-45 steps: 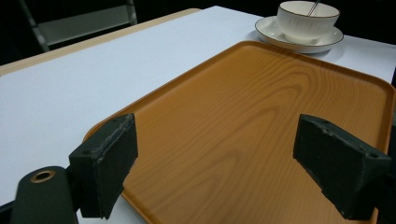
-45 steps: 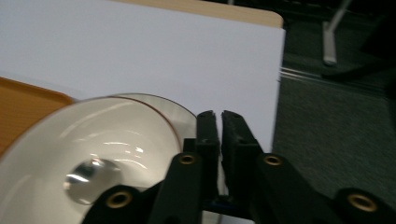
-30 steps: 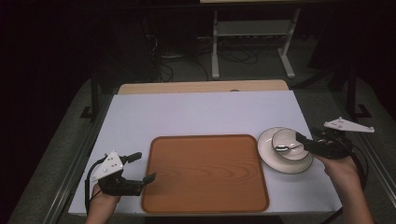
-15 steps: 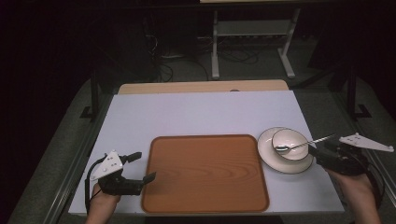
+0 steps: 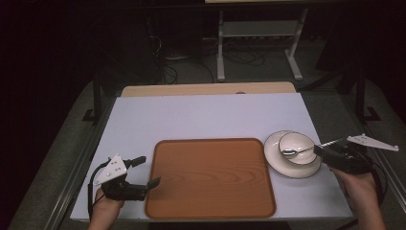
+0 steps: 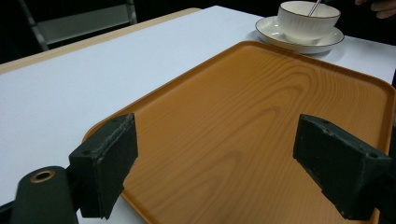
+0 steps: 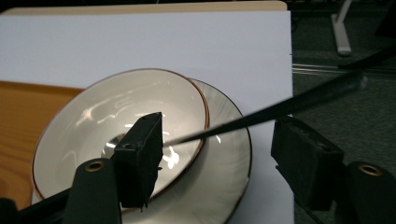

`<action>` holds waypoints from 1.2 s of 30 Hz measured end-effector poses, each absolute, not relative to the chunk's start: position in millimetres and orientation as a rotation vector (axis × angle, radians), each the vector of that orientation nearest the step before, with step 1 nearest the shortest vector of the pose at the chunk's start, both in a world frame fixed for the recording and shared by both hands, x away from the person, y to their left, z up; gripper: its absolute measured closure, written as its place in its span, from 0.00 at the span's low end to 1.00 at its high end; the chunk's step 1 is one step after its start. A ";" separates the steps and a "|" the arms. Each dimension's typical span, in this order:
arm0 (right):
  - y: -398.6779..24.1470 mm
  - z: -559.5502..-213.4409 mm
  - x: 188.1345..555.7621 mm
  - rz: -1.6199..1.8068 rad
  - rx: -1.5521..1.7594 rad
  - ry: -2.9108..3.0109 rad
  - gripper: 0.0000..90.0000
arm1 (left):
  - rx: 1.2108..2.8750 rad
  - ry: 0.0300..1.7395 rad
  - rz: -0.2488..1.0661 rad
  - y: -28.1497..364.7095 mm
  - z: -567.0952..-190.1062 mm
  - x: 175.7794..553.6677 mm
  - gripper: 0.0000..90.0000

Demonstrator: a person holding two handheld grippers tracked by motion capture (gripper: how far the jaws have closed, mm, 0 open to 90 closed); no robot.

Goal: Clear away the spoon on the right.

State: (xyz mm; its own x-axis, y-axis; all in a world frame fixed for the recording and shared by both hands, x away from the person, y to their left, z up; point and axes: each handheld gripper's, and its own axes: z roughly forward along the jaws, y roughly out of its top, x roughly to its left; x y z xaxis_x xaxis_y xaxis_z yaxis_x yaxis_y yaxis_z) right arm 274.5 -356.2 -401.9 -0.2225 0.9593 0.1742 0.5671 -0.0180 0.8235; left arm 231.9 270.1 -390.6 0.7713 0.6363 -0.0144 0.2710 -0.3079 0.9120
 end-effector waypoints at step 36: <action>-342.7 -408.2 293.2 1.108 1.515 1.803 0.75 | 1.900 0.699 0.437 272.8 -390.3 227.6 0.15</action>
State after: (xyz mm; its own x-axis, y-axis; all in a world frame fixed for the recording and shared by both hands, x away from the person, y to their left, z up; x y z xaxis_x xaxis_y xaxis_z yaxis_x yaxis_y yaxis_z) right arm 293.2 -342.7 -408.2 -0.2284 0.9679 0.1052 0.5310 0.0333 0.8467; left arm 227.6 272.8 -390.3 0.7657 0.6431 -0.0098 0.2733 -0.3115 0.9101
